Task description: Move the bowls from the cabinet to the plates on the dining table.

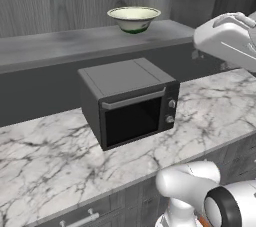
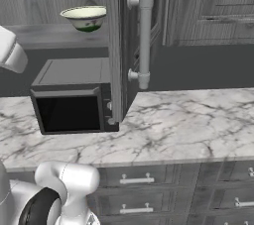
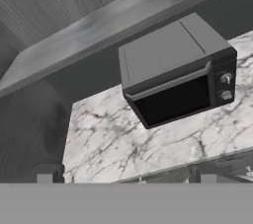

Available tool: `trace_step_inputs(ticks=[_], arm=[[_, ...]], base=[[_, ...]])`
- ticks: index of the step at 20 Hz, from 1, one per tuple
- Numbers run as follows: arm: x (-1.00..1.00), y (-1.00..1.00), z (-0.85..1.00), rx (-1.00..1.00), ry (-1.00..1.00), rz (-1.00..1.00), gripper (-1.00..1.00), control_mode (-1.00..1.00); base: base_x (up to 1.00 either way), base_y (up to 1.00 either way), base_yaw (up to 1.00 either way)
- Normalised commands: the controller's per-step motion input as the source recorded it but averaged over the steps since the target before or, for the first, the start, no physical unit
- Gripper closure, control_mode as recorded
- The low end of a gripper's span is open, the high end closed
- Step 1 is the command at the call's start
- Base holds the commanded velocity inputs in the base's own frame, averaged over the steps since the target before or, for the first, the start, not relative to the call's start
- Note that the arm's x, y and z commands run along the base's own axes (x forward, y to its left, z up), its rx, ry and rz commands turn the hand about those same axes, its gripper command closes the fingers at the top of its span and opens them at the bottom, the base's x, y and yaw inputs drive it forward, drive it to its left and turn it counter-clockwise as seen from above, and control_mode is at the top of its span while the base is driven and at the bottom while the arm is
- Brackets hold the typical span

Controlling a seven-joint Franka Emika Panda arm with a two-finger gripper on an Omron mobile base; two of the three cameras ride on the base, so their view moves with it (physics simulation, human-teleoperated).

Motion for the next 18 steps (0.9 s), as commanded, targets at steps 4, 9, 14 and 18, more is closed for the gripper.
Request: trace_step_inputs(ticks=[4, 9, 14, 18], arm=[[0.05, 0.0, 0.0, -0.02, 0.0, -0.14, -1.0, -1.0], [0.13, -0.08, 0.0, -0.09, 0.0, -0.19, -1.0, -1.0], [0.45, -0.21, 0.01, -0.03, 0.0, -0.11, -1.0, -1.0], [0.43, -0.32, 0.0, 0.0, 0.0, -0.01, -1.0, -1.0]], base=[[0.0, 0.0, 0.0], [0.0, 0.0, 0.0], [0.0, 0.0, 0.0], [0.0, 0.0, 0.0]])
